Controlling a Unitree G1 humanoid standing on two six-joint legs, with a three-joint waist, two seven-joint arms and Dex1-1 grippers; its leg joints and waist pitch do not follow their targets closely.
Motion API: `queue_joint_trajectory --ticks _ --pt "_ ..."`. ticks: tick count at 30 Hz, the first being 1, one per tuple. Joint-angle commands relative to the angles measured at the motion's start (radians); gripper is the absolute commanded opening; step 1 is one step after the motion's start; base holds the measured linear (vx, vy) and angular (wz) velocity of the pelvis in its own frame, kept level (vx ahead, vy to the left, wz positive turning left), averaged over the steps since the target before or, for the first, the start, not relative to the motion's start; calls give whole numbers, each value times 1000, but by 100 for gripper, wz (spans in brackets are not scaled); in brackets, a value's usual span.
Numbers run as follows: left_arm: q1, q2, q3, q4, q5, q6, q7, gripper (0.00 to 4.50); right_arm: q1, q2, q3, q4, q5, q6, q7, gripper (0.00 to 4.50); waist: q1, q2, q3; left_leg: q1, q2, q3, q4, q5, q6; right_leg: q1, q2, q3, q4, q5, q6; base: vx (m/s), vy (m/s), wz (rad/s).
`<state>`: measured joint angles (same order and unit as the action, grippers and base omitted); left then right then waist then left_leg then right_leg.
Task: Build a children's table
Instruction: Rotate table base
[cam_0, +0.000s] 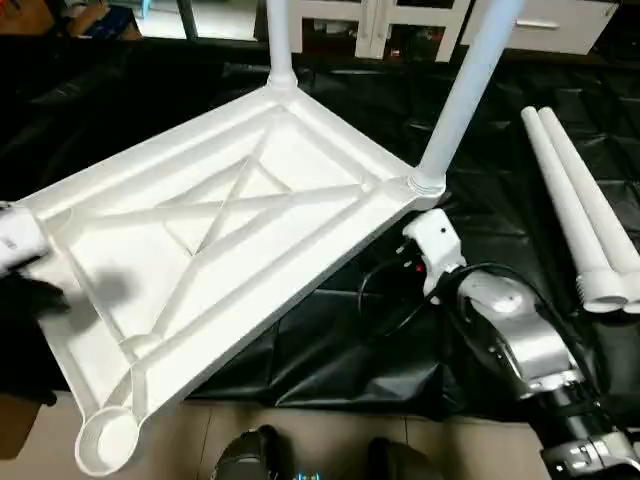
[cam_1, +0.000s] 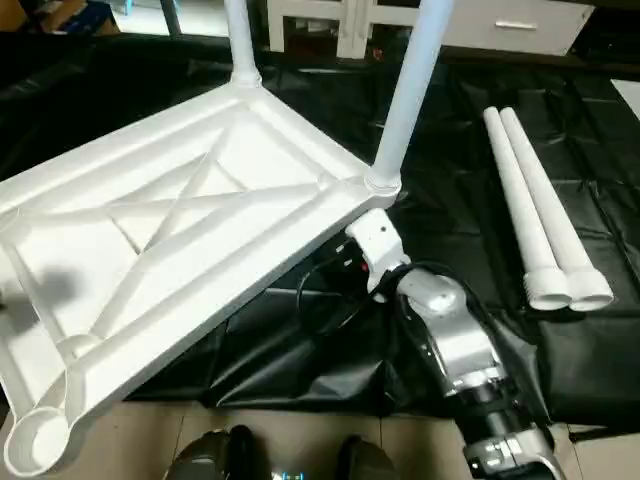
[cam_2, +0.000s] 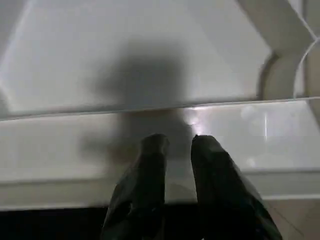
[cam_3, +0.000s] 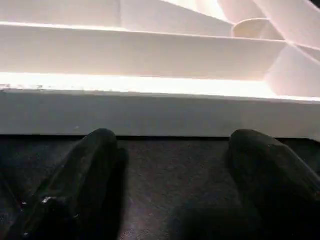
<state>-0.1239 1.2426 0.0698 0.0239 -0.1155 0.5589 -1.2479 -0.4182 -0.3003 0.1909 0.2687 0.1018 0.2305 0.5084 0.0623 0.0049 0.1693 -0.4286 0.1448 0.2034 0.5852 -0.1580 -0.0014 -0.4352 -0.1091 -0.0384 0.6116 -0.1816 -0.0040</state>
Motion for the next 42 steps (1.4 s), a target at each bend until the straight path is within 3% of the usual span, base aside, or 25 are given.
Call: queue_joint_trajectory --ticks 1,8,10,11,13,14,17,18,22,24,25,26,29,31,32,33,34,35,36,37,38,39,40,41,42 --pt "0 -16 -53 1 29 -16 8 100 -29 5 5 38 -20 -26 1 399 2 30 -72 60 70 -36 -93 -248 -34 34 -42 36 -43 -37 -258 0 0 0" --pt "-14 -84 -136 12 77 -44 42 100 -147 45 0 174 -38 -73 -21 399 -1 29 -70 61 73 -38 -96 -325 -64 36 -49 42 -52 -122 -257 0 0 0" --pt "-20 -117 -161 -17 75 -34 52 100 -203 73 -5 248 -37 -89 -17 399 -3 22 -68 63 74 -36 -97 -342 -66 33 -48 43 -55 -150 -250 0 0 0" --pt "-20 -117 -161 -17 75 -34 52 100 -203 73 -5 248 -37 -89 -17 399 -2 23 -66 60 75 -40 -98 -350 -68 38 -53 45 -58 -179 -252 0 0 0" --pt "-31 -156 -178 -61 58 -16 69 100 -265 103 -6 341 -36 -104 -11 399 -3 23 -68 64 77 -38 -97 -335 -66 36 -52 46 -59 -172 -254 0 0 0" --pt "-47 -199 -180 -93 39 0 91 100 -314 124 -5 416 -44 -126 -10 399 -7 13 -70 63 75 -35 -94 -305 -56 37 -51 46 -55 -150 -261 0 0 0" --pt "-62 -233 -177 -113 22 8 105 100 -347 142 -7 460 -48 -145 -11 399 -3 21 -70 62 76 -32 -90 -271 -38 37 -50 46 -55 -140 -268 0 0 0" --pt "-82 -291 -169 -147 -15 33 124 100 -384 166 -12 496 -42 -167 -1 399 -5 9 -71 59 75 -31 -89 -250 -27 39 -47 45 -52 -123 -270 0 0 0" --pt "-103 -376 -172 -204 -58 69 158 100 -412 190 -26 500 -22 -192 13 399 -3 14 -74 56 76 -31 -88 -218 -10 41 -46 43 -47 -98 -271 0 0 0" --pt "-112 -407 -177 -209 -55 73 181 100 -415 190 -34 500 -17 -203 13 399 -10 12 -76 53 74 -31 -86 -192 3 44 -42 40 -41 -40 -275 0 0 0" --pt "-141 -485 -185 -201 -42 73 244 100 -407 178 -47 480 -14 -221 12 399 -10 19 -76 54 75 -32 -85 -184 4 42 -42 40 -39 -25 -276 0 0 0" --pt "-147 -500 -187 -197 -39 72 257 100 -403 175 -49 473 -14 -222 12 399 -12 12 -77 58 74 -27 -80 -163 10 43 -38 41 -40 14 -281 0 0 0" --pt "-200 -592 -190 -141 3 50 361 100 -371 143 -63 414 -14 -223 18 399 -4 17 -79 56 70 -25 -74 -105 42 46 -32 37 -37 79 -289 0 0 0" --pt "-248 -655 -194 -70 55 11 460 100 -342 115 -81 367 -14 -222 29 399 2 15 -79 62 72 -20 -72 -125 43 43 -29 40 -40 83 -281 0 0 0" --pt "-269 -676 -196 -38 74 -7 498 100 -327 102 -89 341 -11 -219 34 399 2 17 -78 54 70 -24 -74 -142 44 48 -34 39 -41 60 -280 0 0 0" --pt "-286 -692 -200 -15 86 -23 527 100 -313 91 -97 318 -8 -216 39 399 0 11 -74 48 70 -26 -79 -175 37 52 -36 38 -48 6 -261 0 0 0" --pt "-293 -700 -201 -6 90 -27 538 100 -307 86 -99 307 -6 -213 42 399 0 11 -76 54 73 -28 -79 -196 33 49 -39 39 -51 -19 -258 0 0 0" --pt "-340 -747 -208 49 109 -58 610 100 -274 57 -114 240 8 -200 58 399 -6 16 -69 44 69 -32 -85 -223 25 54 -38 38 -57 -64 -245 0 0 0" --pt "-372 -783 -209 85 117 -77 658 100 -251 39 -127 184 30 -182 77 399 -1 13 -76 58 75 -31 -80 -237 20 47 -41 40 -59 -73 -241 0 0 0" --pt "-392 -806 -208 107 120 -88 687 100 -235 28 -139 141 53 -165 92 399 -4 9 -71 55 71 -29 -81 -234 27 47 -37 41 -63 -72 -238 0 0 0" --pt "-401 -815 -208 119 121 -93 697 100 -231 24 -143 126 63 -158 99 399 2 18 -72 51 76 -34 -80 -232 31 49 -44 41 -60 -69 -239 0 0 0" --pt "-413 -832 -209 131 127 -105 709 100 -219 12 -150 89 80 -138 112 399 -5 9 -72 42 72 -35 -81 -219 42 56 -42 38 -59 -63 -241 0 0 0" --pt "-423 -848 -209 133 123 -107 704 100 -207 -7 -151 53 89 -123 131 399 -4 8 -74 40 73 -37 -80 -206 47 58 -44 37 -58 -56 -241 0 0 0" --pt "-430 -858 -209 134 120 -108 702 100 -199 -19 -152 31 94 -113 143 399 -5 15 -72 43 74 -35 -79 -200 57 54 -43 37 -62 -45 -245 0 0 0" --pt "-435 -869 -210 120 113 -113 693 100 -183 -41 -159 -8 104 -96 158 399 -5 14 -74 45 73 -34 -74 -175 72 53 -44 37 -57 -14 -264 0 0 0"
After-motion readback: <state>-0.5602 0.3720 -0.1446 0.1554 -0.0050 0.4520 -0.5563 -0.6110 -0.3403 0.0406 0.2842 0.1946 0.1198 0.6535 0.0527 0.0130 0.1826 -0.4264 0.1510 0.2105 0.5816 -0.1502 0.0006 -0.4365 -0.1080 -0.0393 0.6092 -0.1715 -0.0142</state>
